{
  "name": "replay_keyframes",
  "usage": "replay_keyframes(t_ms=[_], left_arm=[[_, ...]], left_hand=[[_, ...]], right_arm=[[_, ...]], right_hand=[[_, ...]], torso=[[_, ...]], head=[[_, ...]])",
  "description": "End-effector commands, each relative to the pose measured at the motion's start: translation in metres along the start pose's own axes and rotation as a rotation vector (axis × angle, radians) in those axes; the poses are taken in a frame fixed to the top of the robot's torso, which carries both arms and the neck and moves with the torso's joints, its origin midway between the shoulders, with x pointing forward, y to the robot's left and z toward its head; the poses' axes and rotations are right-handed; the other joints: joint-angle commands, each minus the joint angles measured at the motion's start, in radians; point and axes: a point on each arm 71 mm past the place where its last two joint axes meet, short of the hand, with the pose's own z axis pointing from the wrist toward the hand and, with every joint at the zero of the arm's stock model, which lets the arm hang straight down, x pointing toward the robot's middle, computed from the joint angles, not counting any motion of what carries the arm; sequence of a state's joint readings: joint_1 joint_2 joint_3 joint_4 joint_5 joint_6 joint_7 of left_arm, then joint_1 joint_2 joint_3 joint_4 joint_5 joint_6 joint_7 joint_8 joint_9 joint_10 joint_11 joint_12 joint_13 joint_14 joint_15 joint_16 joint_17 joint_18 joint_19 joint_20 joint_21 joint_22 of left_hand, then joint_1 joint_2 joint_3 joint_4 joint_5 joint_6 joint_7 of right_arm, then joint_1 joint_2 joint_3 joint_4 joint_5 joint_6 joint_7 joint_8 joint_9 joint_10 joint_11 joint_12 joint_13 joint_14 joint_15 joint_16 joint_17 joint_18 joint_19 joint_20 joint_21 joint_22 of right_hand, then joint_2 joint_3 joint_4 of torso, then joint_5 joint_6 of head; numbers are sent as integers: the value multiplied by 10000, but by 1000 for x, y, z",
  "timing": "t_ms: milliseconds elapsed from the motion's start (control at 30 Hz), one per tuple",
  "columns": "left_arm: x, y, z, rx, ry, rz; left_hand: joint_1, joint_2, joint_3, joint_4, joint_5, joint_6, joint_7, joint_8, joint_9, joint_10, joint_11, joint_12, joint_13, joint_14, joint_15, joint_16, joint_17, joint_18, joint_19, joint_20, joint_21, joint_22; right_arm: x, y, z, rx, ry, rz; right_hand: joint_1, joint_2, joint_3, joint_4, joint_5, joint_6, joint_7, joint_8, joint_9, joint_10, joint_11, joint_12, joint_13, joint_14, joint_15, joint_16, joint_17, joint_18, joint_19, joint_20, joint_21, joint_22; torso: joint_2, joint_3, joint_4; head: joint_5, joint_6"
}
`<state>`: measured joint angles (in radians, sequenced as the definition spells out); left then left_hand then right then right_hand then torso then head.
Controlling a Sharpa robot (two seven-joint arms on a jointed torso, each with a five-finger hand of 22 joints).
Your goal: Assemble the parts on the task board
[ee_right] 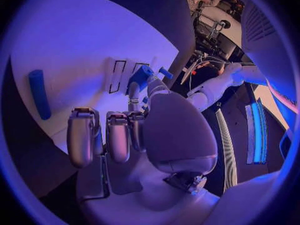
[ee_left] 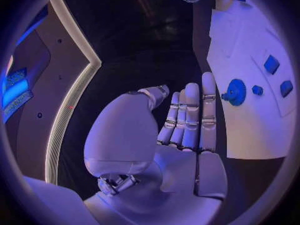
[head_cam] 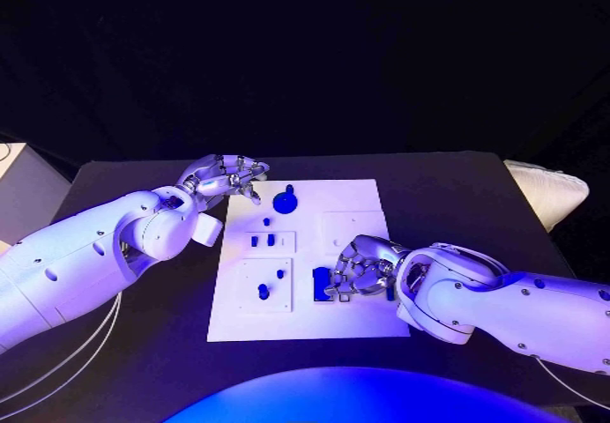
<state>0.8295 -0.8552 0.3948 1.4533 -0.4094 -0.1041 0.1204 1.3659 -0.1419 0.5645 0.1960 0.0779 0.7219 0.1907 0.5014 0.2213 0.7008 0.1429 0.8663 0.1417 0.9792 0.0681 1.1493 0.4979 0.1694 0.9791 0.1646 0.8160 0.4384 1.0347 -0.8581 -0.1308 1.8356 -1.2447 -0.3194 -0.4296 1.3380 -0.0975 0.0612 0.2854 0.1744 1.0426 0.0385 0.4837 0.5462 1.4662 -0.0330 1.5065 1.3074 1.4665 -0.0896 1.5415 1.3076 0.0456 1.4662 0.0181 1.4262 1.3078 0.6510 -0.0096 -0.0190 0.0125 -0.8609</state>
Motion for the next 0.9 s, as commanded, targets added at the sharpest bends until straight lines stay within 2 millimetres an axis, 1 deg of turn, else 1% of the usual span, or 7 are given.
replay_keyframes(t_ms=[33, 300, 433, 500, 633, 800, 900], left_arm=[[2, 0, 0, -3, 120, -80], [2, 0, 0, -17, 130, -77], [1, 0, 0, -21, 126, -75], [2, 0, 0, -24, 130, -76], [2, 0, 0, -25, 139, -80], [2, 0, 0, -21, 133, -84], [2, 0, 1, -14, 127, -88]], left_hand=[[-16, 114, -22, 64, 44, -65, 178, 59, -9, -79, 11, 52, -12, -57, 34, -36, -2, 149, 61, -18, -49, -8], [-16, 114, -22, 64, 44, -65, 178, 59, -9, -79, 11, 52, -12, -57, 34, -36, -2, 149, 61, -18, -49, -8], [-16, 114, -22, 64, 44, -65, 178, 59, -9, -79, 11, 52, -12, -57, 34, -36, -2, 149, 61, -18, -49, -8], [-16, 114, -22, 64, 44, -65, 178, 59, -9, -79, 11, 52, -12, -57, 34, -36, -2, 149, 61, -18, -49, -8], [-16, 114, -22, 64, 44, -65, 178, 59, -9, -79, 11, 52, -12, -57, 34, -36, -2, 149, 61, -18, -49, -8], [-22, 135, -17, 93, 46, -80, 180, 67, -17, -81, 13, 58, -17, -56, 36, -36, -2, 148, 66, -15, -60, -17], [-22, 135, -17, 93, 46, -80, 180, 67, -17, -81, 13, 58, -17, -56, 36, -36, -2, 148, 66, -15, -60, -17]], right_arm=[[2, -5, 0, 216, 38, -344], [9, -3, 1, -10, 629, -316], [11, -3, 1, -4, 708, -276], [10, -4, 1, 35, 649, -237], [9, -6, 1, 106, 456, -146], [4, -10, -2, 126, 56, 127], [1, -13, -5, 14, -46, 428]], right_hand=[[136, 6, 92, -6, 87, 0, -64, 39, -20, 727, -52, 59, 2232, 929, -91, 31, 2126, -184, 772, -99, 31, 2082], [195, -114, 135, -9, 125, -3, -60, 41, -33, 729, -50, 62, 2237, 927, -93, 27, 2119, -185, 773, -102, 33, 2086], [193, -129, 137, -4, 126, -3, -58, 42, -35, 727, -48, 59, 2235, 926, -93, 23, 2111, -183, 770, -102, 19, 2081], [186, -134, 138, 2, 126, -2, -55, 42, -36, 719, -46, 44, 2225, 924, -93, 21, 2107, -181, 768, -102, 13, 2079], [133, -130, 160, 44, 133, 7, -45, 45, -44, 723, -38, 49, 2230, 927, -88, 25, 2116, -181, 768, -101, 11, 2079], [86, -120, 179, 59, 150, 12, -40, 48, -50, 725, -34, 53, 2233, 926, -84, 23, 2112, -178, 765, -99, -7, 2074], [-7, -138, 218, 58, 188, -84, -1, -20, -94, 720, -7, 42, 2228, 923, -67, 15, 2098, -177, 763, -91, -20, 2072]], torso=[[-2, -3, -9], [-1, 2, 0], [0, 4, -1], [-4, -2, -6], [-4, -2, -6], [-11, 3, -13], [-20, 2, -19]], head=[[9, -12], [15, -33], [26, -27], [22, -35], [22, -35], [1, -3], [4, 10]])
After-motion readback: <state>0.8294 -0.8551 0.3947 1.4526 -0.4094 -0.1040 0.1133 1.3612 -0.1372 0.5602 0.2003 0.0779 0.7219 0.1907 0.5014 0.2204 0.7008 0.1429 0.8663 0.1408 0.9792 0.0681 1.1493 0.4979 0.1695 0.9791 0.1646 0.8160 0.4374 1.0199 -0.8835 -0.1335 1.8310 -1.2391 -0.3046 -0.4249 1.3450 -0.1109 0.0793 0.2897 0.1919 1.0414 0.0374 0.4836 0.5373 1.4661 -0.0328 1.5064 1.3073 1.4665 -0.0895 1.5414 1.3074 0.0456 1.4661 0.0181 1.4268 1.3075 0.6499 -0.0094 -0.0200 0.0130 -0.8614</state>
